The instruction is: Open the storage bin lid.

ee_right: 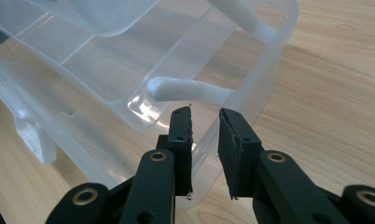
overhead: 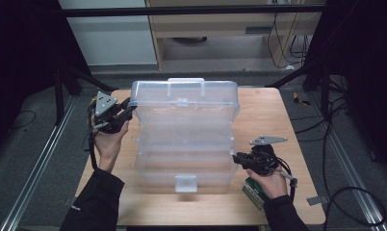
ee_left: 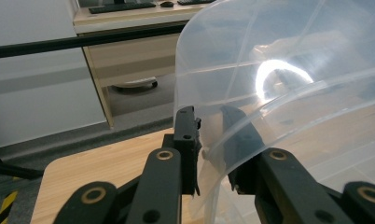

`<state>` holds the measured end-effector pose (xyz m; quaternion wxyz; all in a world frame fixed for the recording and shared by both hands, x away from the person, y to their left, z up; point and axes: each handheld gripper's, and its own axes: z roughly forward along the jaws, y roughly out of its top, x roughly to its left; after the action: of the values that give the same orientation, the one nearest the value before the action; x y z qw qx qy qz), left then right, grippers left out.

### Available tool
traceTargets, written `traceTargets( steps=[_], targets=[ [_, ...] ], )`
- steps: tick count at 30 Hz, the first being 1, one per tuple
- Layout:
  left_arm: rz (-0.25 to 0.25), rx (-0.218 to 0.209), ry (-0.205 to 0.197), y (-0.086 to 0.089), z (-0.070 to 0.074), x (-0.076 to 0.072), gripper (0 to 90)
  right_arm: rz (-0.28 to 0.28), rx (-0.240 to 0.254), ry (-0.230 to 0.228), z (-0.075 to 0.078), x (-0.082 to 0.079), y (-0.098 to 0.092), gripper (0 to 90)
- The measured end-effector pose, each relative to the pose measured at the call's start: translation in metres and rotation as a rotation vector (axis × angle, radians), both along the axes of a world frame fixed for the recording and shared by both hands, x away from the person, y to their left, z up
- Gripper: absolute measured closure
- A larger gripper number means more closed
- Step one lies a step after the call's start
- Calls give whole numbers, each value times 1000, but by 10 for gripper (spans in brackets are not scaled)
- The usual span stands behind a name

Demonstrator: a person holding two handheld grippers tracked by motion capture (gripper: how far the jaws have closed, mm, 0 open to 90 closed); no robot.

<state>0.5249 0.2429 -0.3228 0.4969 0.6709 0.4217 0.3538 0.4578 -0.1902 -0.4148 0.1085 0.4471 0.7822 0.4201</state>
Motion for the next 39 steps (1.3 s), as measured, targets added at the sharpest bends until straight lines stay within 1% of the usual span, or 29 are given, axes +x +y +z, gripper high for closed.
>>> traceTargets(
  steps=[5, 13, 17, 23, 28, 34, 39],
  targets=[
    [5, -11, 11, -1, 3, 9, 763, 0, 0, 0, 0, 0, 0, 749],
    [19, -27, 16, -3, 6, 21, 770, -1, 0, 0, 0, 0, 0, 749],
    [28, -17, 21, -4, 8, 28, 772, 1, -2, -1, 0, 0, 0, 749],
    [40, -32, 33, -6, 9, 41, 777, 2, -1, -2, 0, 0, 0, 748],
    [49, -30, 41, -8, 9, 51, 780, 0, -1, 0, 0, 0, 0, 749],
    [52, -40, 54, -9, 9, 62, 783, -3, 2, 2, 0, 0, 1, 749],
    [62, -33, 61, -11, 8, 71, 785, -4, 1, 4, 0, 0, 1, 749]
  ],
)
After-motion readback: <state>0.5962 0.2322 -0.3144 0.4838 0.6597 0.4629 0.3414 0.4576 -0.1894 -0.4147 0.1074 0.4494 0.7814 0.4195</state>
